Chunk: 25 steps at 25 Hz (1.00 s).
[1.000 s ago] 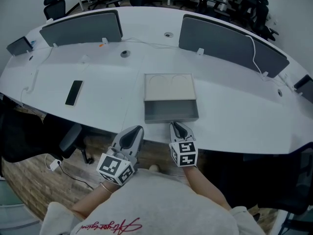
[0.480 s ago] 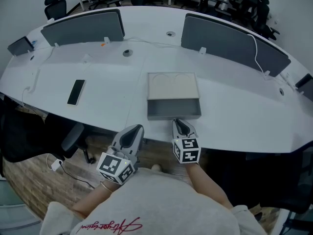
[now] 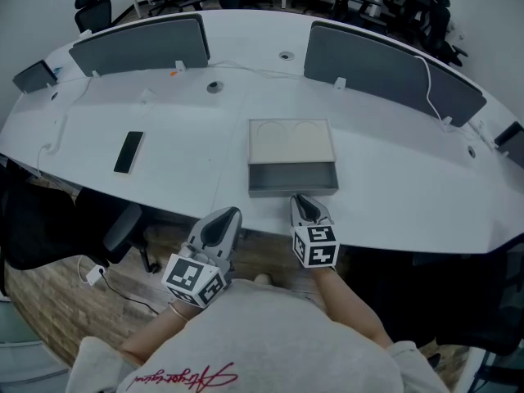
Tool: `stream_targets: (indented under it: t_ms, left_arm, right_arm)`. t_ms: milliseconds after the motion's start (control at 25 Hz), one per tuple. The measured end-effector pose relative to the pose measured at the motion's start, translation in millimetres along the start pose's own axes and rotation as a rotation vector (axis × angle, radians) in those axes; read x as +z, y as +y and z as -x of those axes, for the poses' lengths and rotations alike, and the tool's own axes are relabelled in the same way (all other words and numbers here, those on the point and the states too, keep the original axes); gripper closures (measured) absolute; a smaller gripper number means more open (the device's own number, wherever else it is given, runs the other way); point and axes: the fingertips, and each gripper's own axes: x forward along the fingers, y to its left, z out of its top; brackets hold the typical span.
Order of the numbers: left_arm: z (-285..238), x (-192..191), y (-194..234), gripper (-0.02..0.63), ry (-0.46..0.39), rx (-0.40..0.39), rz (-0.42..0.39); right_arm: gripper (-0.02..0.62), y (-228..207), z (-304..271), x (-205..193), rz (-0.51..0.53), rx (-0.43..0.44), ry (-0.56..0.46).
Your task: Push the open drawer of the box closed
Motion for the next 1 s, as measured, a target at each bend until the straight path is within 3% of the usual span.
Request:
stream_targets:
  t_ms: [1000]
  left_arm:
    - [11, 3, 15, 0.583, -0.009, 0.061, 0.015]
  right_arm:
    - [0.552, -7, -15, 9, -0.029, 0.016, 0.001]
